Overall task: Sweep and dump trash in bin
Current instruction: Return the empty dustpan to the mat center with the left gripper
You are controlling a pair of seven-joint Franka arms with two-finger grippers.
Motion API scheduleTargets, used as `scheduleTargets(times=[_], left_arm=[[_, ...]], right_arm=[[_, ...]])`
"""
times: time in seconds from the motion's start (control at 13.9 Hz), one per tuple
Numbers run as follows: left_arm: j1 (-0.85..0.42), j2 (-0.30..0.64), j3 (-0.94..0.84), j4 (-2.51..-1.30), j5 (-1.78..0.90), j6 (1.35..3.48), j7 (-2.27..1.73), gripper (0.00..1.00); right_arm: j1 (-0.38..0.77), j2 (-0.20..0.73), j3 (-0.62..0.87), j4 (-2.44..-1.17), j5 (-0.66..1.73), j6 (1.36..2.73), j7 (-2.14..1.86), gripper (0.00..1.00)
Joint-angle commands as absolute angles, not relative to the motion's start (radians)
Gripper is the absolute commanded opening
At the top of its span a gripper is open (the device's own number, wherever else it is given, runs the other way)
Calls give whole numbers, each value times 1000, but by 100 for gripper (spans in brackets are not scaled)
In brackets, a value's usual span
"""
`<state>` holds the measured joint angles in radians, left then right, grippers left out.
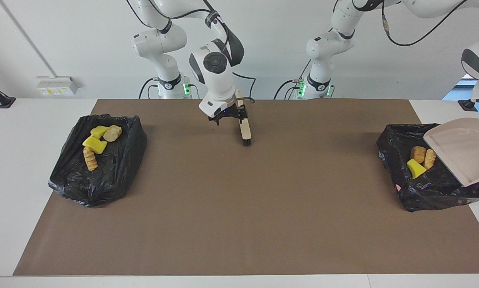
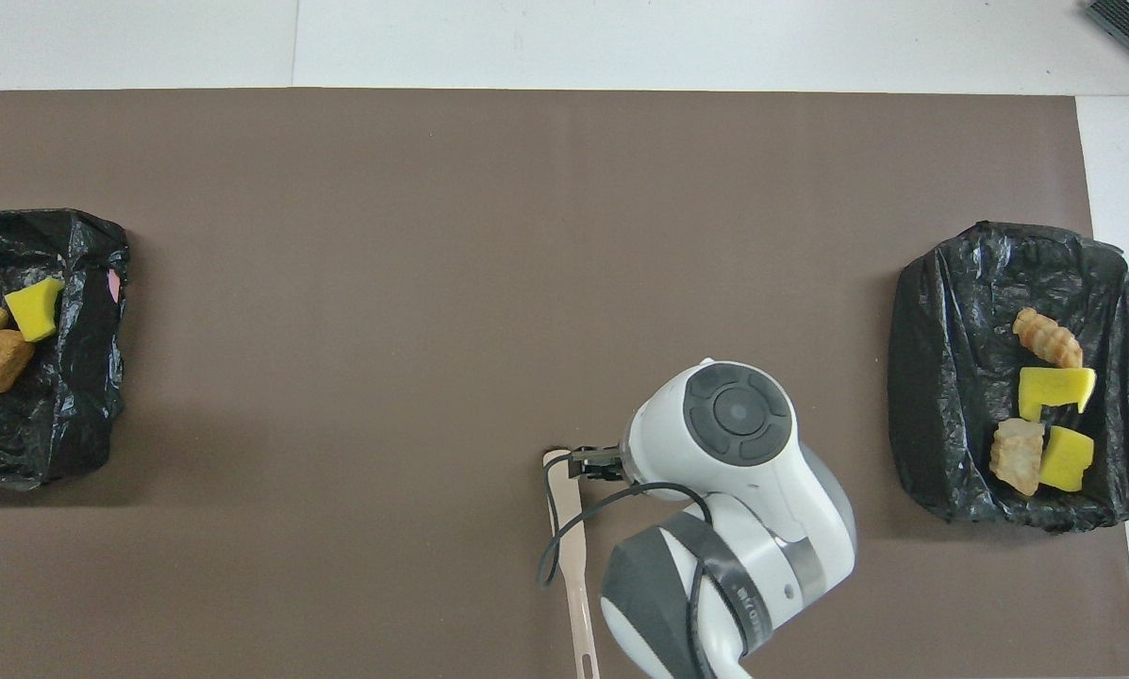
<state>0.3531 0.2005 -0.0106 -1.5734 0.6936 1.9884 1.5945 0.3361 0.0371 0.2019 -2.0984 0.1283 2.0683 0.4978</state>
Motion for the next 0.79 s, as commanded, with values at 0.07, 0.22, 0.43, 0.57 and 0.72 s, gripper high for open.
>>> scheduleTargets(times=[0.07, 0.22, 0.43, 0.57, 0.72], left_arm=[[275, 210, -5, -1529, 597, 1931, 1571, 0], [249, 198, -6, -1542, 525, 1899, 1472, 0], [169, 175, -12, -1587, 433, 1847, 1257, 0], [73, 155, -14, -1644, 410, 1832, 1035, 0], [-6, 161, -12, -1664, 313, 1810, 883, 0]], right_arm=[[227, 48, 216, -2022, 2, 2053, 474, 100], [216, 41, 213, -1964, -32, 1999, 476, 100], [166, 35, 212, -1855, -57, 1898, 460, 100], [112, 28, 213, -1746, -55, 1791, 411, 100], [59, 11, 212, -1674, -55, 1728, 373, 100]])
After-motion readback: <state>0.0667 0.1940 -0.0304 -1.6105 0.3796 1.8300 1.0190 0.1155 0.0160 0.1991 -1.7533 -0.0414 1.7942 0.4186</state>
